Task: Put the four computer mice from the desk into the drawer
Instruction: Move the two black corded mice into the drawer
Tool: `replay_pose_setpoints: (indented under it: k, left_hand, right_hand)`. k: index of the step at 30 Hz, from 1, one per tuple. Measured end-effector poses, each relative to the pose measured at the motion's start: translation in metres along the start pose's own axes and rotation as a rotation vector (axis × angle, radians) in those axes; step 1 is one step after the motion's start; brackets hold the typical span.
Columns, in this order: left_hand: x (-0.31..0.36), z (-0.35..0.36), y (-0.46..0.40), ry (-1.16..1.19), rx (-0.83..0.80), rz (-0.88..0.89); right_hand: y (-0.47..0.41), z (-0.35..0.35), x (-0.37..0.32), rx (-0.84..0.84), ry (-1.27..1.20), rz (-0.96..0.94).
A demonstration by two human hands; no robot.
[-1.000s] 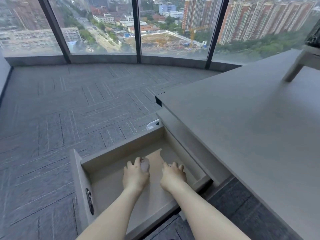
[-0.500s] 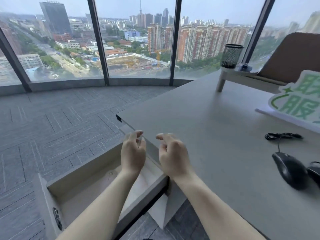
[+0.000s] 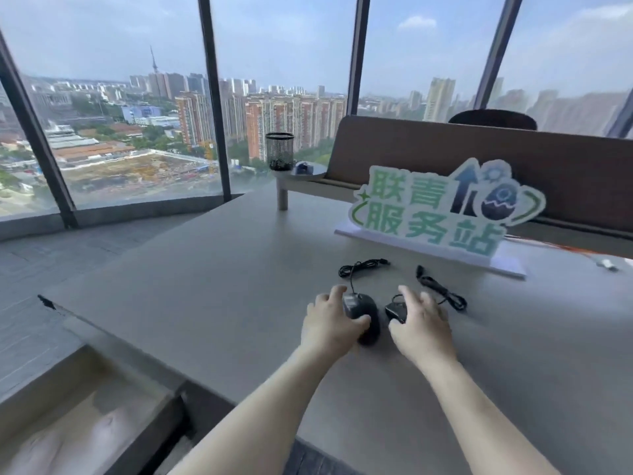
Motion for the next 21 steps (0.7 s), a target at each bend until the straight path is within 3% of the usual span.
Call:
replay_pose_setpoints:
  k: [3, 10, 15, 21]
  left_hand:
    - [0.015, 0.027, -0.007, -0.187, 0.032, -0.035]
    - [0.015, 0.028, -0.027, -0.349, 0.164, -0.064]
    - [-0.004, -0.016, -0.012, -0.129, 0.266, -0.064]
    - [-0.026, -0.149, 0.04, 0.127, 0.512, 0.07]
  right_hand:
    - [-0.002, 0.011, 0.023, -0.125, -0.007, 0.003]
    - [-0.009, 0.015, 0.031, -0.14, -0.026, 0.014]
    - [-0.001, -0.006, 0.003, -0.039, -0.177, -0.053]
    - [0.038, -0.053, -0.124, 0.159, -0.463, -0.319]
Point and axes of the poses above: each hand's wrist, its own y-axis away from the middle knuckle, its own z-axis out of the palm, x = y × z, the point moved 9 cm from there along -y, towards the middle knuckle, and after that the axes turned 5 degrees about -z, right-handed, at the moved point
